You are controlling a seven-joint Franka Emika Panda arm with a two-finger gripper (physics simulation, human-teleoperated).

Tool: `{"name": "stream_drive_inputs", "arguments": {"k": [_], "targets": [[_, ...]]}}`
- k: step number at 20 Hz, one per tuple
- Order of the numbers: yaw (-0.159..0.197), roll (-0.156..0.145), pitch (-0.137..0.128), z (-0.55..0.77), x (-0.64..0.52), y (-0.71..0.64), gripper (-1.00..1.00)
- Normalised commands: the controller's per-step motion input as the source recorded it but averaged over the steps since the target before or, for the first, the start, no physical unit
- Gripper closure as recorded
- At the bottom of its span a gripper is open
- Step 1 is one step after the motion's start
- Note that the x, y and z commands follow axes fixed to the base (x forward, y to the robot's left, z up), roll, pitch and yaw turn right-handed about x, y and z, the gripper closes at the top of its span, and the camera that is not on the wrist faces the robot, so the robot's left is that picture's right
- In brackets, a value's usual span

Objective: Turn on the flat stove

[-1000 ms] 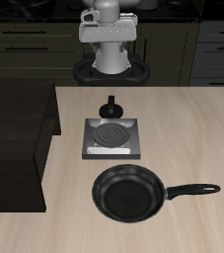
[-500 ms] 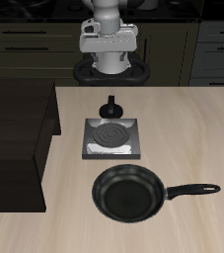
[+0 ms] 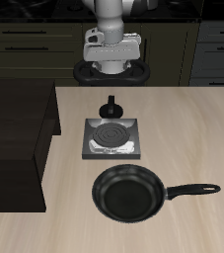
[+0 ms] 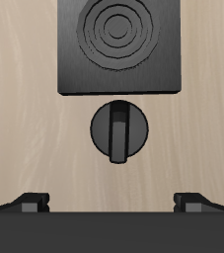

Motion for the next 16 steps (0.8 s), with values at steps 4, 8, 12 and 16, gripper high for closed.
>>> {"name": "stream_drive_inputs", "arguments": {"k": [4, 8, 12, 16], "targets": [[0.020, 0.005, 0.013, -0.25, 0.12, 0.12, -1.00], [-0.029, -0.012, 0.022, -0.23, 0.11, 0.02, -1.00], [-0.014, -0.007, 0.026, -0.27, 0.12, 0.00, -1.00], [-0.023, -0.018, -0.007, -0.13, 0.05, -0.02, -1.00]]}}
